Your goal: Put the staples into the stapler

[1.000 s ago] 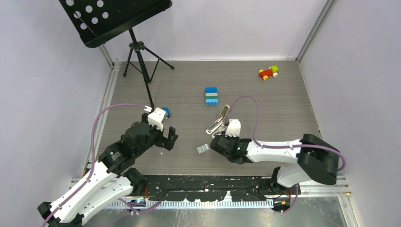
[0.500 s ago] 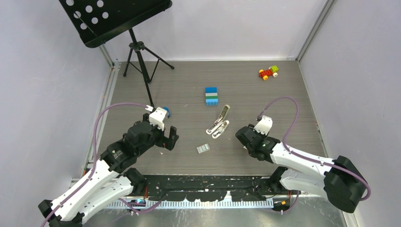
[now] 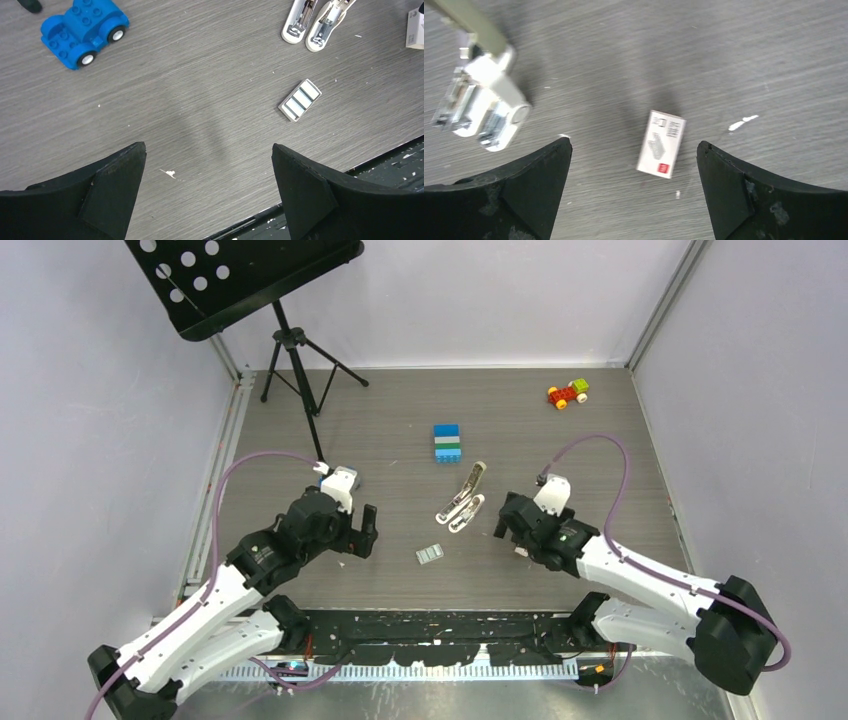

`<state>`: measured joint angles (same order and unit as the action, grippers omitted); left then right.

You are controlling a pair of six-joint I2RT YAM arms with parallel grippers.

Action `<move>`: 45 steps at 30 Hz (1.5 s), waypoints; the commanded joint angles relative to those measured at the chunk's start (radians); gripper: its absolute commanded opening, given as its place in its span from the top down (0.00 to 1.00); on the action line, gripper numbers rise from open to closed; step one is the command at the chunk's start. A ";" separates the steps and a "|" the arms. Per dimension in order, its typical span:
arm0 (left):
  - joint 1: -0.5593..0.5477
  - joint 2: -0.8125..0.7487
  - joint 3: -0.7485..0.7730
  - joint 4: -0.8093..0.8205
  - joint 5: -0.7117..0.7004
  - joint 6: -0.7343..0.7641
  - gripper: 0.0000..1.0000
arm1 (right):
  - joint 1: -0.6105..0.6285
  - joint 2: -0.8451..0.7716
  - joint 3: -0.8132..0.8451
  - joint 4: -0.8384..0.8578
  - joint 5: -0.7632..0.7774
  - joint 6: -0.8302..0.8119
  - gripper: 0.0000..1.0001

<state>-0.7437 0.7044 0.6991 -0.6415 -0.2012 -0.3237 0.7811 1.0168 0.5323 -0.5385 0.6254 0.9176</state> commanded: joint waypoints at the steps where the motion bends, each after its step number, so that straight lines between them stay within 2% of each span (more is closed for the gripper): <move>1: 0.006 0.026 0.015 0.002 -0.003 -0.132 0.00 | -0.003 0.038 0.095 -0.024 -0.106 -0.070 0.00; 4: 0.006 0.074 0.005 0.002 0.024 -0.243 0.00 | -0.002 0.106 0.123 -0.040 -0.188 -0.125 0.01; 9: 0.003 0.204 0.028 -0.007 0.075 -0.417 0.00 | -0.003 0.143 0.153 -0.055 -0.165 -0.133 0.03; 14: -0.052 0.329 0.067 -0.015 0.021 -0.535 0.01 | -0.002 0.136 0.174 -0.043 -0.152 -0.163 0.07; 17: -0.117 0.388 0.089 0.018 -0.026 -0.579 0.04 | 0.003 0.166 0.186 -0.032 -0.200 -0.187 0.10; 23: -0.163 0.470 0.127 0.016 -0.079 -0.602 0.05 | 0.154 0.269 0.191 0.049 -0.213 -0.212 0.10; 27: -0.163 0.446 0.110 0.008 -0.116 -0.610 0.05 | 0.253 0.391 0.257 0.094 -0.203 -0.241 0.12; 30: -0.163 0.403 0.101 -0.023 -0.157 -0.609 0.05 | 0.301 0.466 0.319 0.151 -0.261 -0.302 0.12; 37: -0.162 0.232 0.065 -0.135 -0.283 -0.610 0.06 | 0.310 0.573 0.449 0.216 -0.329 -0.366 0.12; 45: -0.163 0.104 0.018 -0.164 -0.317 -0.618 0.06 | 0.310 0.718 0.566 0.242 -0.378 -0.393 0.14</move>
<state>-0.9051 0.8383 0.7315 -0.7765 -0.4610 -0.9211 1.0893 1.6764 1.0367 -0.3340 0.2882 0.5541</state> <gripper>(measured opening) 0.939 0.865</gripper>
